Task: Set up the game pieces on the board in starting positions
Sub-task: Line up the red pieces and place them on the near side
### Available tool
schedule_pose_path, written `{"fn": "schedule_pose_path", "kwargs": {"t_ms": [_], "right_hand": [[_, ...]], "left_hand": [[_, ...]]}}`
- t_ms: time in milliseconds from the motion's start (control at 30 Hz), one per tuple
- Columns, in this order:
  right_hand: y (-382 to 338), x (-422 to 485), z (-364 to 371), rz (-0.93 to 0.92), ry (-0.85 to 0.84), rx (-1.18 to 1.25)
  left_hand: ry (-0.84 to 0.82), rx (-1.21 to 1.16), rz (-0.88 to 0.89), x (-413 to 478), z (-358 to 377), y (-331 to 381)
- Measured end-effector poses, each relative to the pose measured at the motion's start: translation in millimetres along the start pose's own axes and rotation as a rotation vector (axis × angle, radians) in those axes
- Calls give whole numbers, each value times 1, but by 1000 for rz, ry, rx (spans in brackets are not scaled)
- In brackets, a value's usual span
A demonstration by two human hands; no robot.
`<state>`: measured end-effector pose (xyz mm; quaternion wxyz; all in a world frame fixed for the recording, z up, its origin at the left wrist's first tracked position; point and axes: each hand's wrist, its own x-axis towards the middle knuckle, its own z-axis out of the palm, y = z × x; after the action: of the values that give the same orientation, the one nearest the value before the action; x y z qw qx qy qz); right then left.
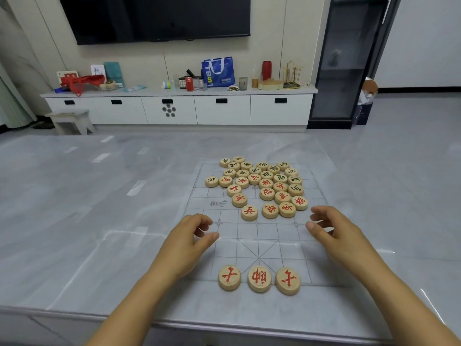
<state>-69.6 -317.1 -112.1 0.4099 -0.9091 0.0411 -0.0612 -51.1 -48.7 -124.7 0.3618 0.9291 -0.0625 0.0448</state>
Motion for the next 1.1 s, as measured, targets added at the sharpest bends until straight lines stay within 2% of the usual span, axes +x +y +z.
{"fn": "schedule_pose_path", "kwargs": {"t_ms": [433, 767, 1000, 1100], "right_hand": [[4, 20, 10, 16, -50, -92], [-8, 31, 26, -40, -107, -144], [-4, 41, 19, -1, -27, -101], [-3, 43, 16, 23, -44, -139]], "left_hand": [[-47, 98, -8, 34, 18, 1], [-170, 222, 121, 59, 36, 16], [-240, 223, 158, 70, 44, 13], [-301, 296, 137, 74, 45, 8]]}}
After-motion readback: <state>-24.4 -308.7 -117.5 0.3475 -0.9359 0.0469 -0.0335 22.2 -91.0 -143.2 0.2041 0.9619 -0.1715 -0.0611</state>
